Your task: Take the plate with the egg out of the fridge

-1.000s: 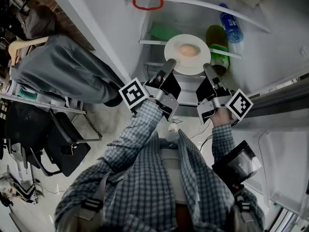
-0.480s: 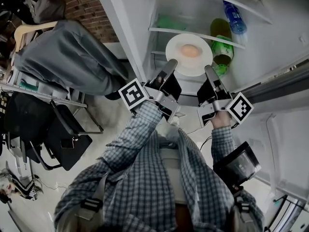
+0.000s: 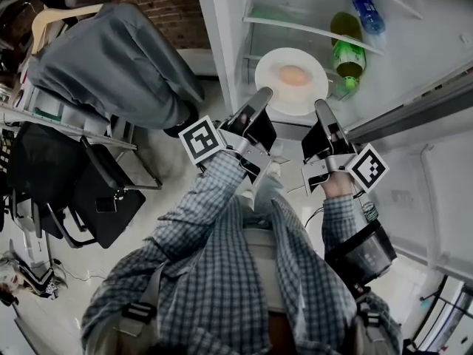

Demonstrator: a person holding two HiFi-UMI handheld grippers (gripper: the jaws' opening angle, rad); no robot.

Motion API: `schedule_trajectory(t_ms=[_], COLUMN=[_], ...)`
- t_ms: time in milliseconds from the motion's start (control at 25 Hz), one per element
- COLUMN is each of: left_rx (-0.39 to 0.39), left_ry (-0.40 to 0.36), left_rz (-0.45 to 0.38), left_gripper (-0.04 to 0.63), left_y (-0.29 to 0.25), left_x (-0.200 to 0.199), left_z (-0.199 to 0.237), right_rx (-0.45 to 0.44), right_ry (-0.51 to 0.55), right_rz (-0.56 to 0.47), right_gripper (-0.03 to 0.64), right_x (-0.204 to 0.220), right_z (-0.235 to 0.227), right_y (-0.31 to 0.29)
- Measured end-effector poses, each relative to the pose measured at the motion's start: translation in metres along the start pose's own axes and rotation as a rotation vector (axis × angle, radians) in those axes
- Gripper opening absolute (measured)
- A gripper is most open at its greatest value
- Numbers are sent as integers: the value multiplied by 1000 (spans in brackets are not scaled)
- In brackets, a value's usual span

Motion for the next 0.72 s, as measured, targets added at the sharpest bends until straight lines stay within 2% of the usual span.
schedule_trajectory(t_ms=[320, 720], left_rx=[-12, -20], left_ry=[-1, -42], left_rz=[25, -1], left_gripper=[61, 61], left_y=[25, 41], left_x=[18, 36], left_z=[-3, -11], right_rx=[9, -19], right_ry=[-7, -10], right_rz=[-5, 34], right_gripper=[49, 49], right_x=[24, 35], right_z=[5, 6], right_y=[20, 35])
Point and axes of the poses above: the fingertips, and each gripper's own axes: y backward along the fingers, z to its left, x out of its underside, the point moved 5 cm from there along y, backward along the fingers, and after that the axes turned 9 degrees about z, right-handed, at the moved point
